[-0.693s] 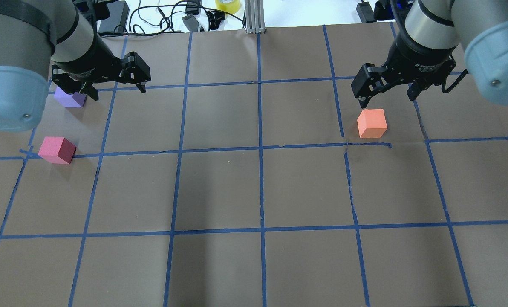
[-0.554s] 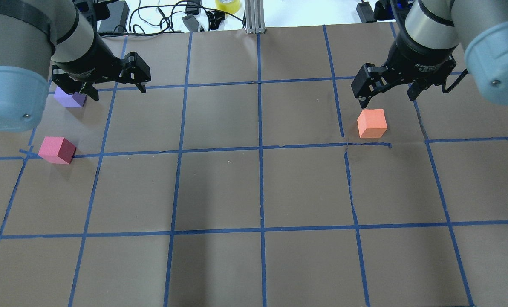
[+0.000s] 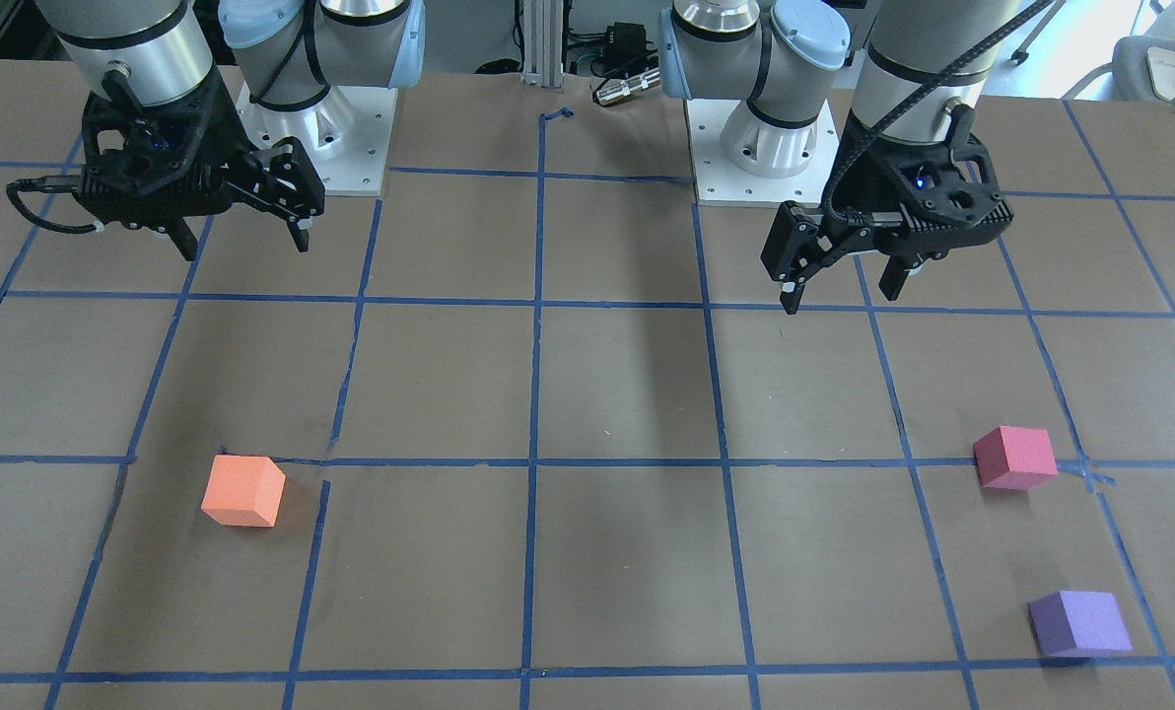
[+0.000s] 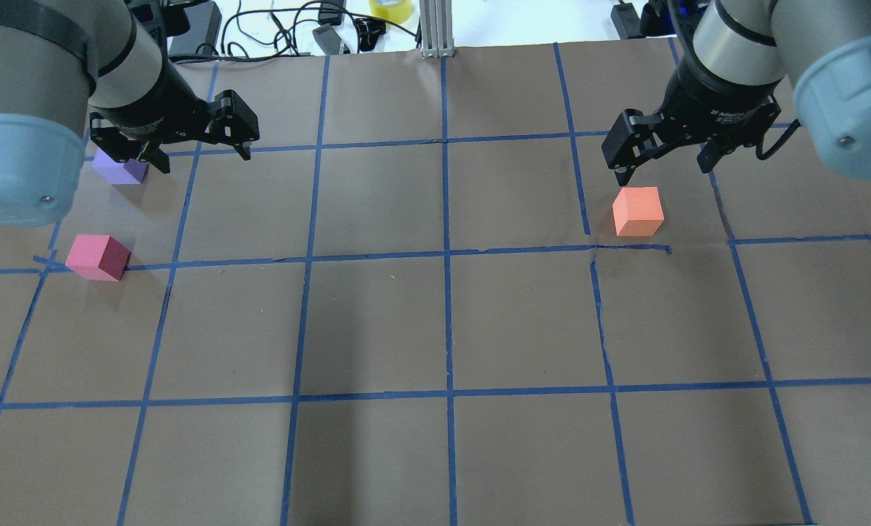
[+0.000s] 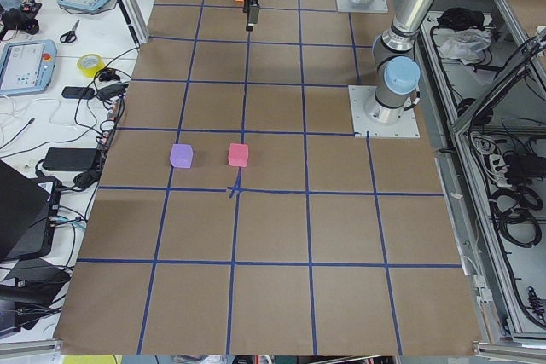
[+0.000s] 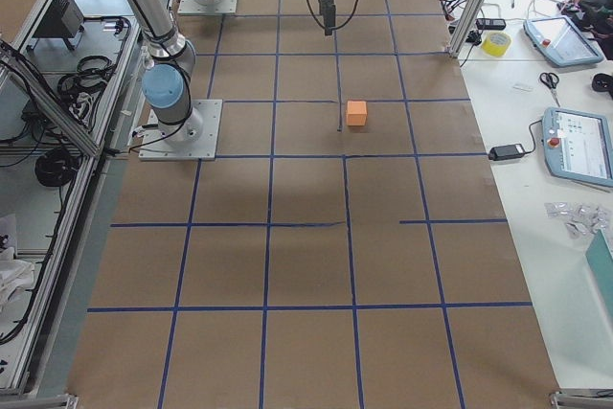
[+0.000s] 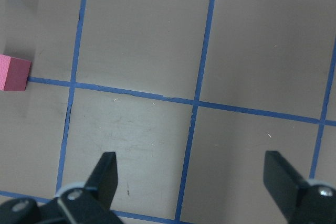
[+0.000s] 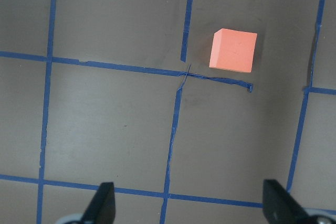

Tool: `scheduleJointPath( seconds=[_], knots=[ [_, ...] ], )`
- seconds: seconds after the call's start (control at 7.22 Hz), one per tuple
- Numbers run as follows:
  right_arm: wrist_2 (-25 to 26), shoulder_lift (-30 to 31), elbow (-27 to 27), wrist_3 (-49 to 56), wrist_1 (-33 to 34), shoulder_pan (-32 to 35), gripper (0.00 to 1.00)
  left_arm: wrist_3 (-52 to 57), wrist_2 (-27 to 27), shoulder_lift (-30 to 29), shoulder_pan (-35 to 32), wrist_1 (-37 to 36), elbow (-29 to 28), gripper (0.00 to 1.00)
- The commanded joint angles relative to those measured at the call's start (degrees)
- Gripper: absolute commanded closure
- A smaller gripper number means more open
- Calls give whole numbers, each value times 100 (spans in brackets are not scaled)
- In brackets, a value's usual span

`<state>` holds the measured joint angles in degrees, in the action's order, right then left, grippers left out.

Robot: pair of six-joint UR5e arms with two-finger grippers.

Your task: Arrange blocks in a line

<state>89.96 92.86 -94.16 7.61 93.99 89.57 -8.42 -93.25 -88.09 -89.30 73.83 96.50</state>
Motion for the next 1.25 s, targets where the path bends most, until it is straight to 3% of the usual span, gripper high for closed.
scheduleJointPath(
  seconds=[0.0,1.11],
  knots=[
    [-31,4,3,3,5,-1,0,7,0,-6,0,0,0,0],
    [65,-14,-15,-14,-4,-19,0,7,9,73,-9,-9,159,0]
  ],
)
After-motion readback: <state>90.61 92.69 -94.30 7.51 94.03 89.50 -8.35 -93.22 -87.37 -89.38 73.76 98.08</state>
